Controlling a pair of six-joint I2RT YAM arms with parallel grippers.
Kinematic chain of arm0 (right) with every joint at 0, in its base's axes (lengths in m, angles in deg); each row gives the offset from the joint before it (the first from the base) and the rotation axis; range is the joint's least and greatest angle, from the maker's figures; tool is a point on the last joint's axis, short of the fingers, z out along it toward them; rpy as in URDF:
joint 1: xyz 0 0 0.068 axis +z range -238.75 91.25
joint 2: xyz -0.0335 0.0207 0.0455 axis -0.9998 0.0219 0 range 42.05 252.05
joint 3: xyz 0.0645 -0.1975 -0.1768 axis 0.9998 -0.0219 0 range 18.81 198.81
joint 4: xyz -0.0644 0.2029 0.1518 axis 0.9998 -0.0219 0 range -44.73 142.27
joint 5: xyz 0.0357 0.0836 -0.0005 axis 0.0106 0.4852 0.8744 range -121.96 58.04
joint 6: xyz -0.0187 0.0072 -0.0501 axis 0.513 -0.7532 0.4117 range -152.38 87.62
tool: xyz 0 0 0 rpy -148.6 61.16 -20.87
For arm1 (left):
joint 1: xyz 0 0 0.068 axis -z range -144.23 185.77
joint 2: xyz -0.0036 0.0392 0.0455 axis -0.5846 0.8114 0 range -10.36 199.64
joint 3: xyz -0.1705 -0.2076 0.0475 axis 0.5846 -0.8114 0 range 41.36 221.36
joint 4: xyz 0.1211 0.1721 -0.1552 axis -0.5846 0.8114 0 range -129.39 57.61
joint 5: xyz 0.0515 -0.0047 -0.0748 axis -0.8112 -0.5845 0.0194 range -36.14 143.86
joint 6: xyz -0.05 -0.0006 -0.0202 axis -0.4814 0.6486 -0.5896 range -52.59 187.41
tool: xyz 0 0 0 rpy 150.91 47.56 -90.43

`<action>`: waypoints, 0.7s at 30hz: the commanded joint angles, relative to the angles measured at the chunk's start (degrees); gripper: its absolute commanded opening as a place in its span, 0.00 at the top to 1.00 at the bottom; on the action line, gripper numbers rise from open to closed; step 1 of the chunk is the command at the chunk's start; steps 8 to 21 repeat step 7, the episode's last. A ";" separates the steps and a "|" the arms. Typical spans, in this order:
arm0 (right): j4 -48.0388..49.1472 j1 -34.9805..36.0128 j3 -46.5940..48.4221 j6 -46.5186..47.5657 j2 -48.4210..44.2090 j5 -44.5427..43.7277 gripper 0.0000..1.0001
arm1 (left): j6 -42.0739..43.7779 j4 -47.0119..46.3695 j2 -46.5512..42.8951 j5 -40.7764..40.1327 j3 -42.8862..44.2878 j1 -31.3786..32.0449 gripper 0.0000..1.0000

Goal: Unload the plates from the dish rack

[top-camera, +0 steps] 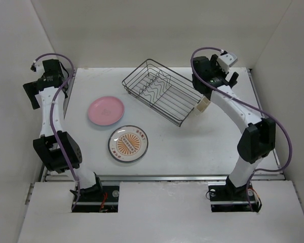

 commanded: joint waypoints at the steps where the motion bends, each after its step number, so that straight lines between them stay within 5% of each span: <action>1: 0.32 0.86 0.38 -2.03 -3.87 -7.53 0.00 | -0.89 -0.45 -2.73 1.03 0.27 0.10 0.00; 21: 0.85 1.39 -0.15 -3.16 -5.63 -4.79 0.00 | -0.89 -0.45 -3.34 2.09 -0.26 0.10 0.00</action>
